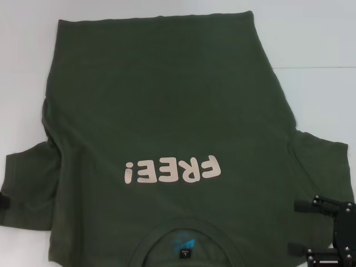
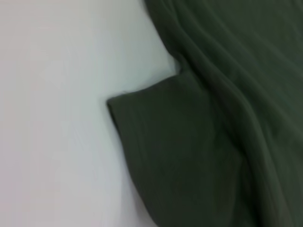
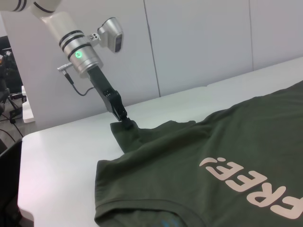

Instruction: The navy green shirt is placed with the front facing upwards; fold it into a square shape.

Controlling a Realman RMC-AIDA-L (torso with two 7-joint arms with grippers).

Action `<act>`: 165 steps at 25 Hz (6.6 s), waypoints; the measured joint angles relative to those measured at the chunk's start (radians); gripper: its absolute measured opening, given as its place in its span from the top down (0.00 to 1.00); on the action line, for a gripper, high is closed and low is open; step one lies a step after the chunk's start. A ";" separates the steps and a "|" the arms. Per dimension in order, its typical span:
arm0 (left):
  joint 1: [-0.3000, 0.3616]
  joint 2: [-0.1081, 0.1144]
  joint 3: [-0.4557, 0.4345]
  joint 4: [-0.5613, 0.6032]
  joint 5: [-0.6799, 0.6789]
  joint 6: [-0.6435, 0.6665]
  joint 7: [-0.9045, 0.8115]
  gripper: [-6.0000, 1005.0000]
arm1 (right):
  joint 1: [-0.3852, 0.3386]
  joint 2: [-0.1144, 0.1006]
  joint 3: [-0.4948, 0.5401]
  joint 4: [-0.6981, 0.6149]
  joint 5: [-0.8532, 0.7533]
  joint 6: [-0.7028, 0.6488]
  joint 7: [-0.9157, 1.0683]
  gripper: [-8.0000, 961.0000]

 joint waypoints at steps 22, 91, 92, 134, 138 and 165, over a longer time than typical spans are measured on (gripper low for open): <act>-0.013 0.057 -0.041 0.122 0.006 0.077 -0.060 0.95 | 0.001 -0.001 0.012 0.012 0.001 0.001 -0.007 0.02; -0.014 -0.021 0.084 0.082 0.136 -0.073 -0.071 0.12 | 0.006 0.000 0.012 0.012 0.000 0.009 0.000 0.02; -0.013 -0.021 0.084 0.082 0.136 -0.073 -0.071 0.12 | 0.006 0.000 0.012 0.012 0.000 0.009 0.000 0.02; -0.031 -0.031 0.109 0.047 0.159 -0.093 -0.071 0.12 | 0.006 0.002 0.012 0.012 -0.002 0.014 -0.001 0.02; -0.039 -0.029 0.108 0.031 0.159 -0.091 -0.072 0.12 | 0.006 0.002 0.011 0.012 -0.002 0.019 0.000 0.02; -0.091 -0.020 0.088 -0.061 0.149 -0.059 -0.080 0.12 | 0.006 0.000 0.012 0.012 0.000 0.020 -0.004 0.02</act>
